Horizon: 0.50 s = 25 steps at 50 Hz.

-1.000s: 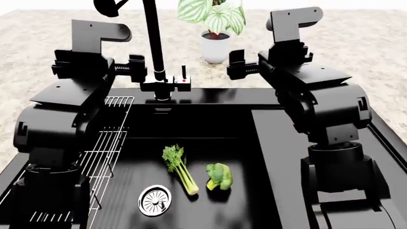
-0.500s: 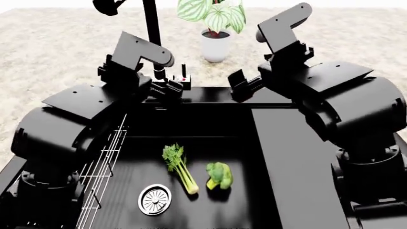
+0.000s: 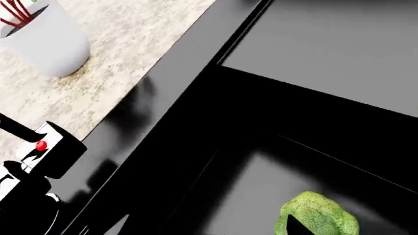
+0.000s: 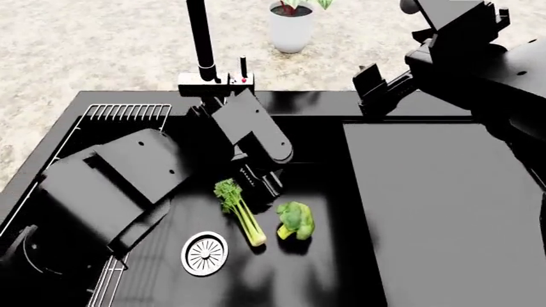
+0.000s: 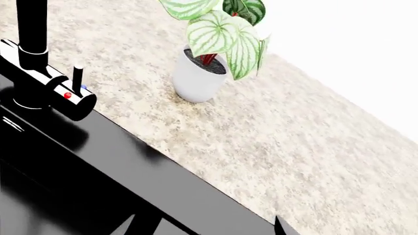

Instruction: Pick the vegetables from the sink and place them on the cutting board.

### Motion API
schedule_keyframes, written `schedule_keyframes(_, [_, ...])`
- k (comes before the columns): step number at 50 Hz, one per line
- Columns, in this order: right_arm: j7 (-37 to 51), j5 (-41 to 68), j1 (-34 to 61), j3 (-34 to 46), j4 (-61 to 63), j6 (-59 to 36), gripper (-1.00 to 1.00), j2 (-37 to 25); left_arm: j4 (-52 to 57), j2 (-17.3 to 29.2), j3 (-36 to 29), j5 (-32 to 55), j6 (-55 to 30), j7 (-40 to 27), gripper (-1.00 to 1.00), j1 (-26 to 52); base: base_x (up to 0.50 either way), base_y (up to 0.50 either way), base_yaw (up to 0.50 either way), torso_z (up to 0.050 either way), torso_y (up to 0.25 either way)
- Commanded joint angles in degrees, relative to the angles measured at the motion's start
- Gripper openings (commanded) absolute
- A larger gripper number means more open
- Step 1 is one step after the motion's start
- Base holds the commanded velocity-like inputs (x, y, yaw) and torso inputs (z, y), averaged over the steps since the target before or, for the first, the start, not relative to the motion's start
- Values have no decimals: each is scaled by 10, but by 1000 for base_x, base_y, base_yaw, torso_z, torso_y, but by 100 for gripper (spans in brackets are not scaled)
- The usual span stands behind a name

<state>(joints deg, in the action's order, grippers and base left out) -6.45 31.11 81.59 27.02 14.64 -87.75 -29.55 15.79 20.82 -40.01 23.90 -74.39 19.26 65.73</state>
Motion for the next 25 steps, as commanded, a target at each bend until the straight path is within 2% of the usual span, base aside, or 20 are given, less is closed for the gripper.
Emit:
schedule_keyframes(1, [54,66,29,1,4,-1,100,-20,-13,-14,-95,-3,28,37,100,6,0,0,0,0,0])
schedule_keyframes(16, [71,90,20,-6,11,-4,100,-24,18,-19,-130,25,18,53,100,-41,0,0,0,0,0])
schedule_keyframes(25, [76,96,14,4,4,9,100,-27,-61,-26,-182,-9,63,56,100,-43,0,0,0,0,0])
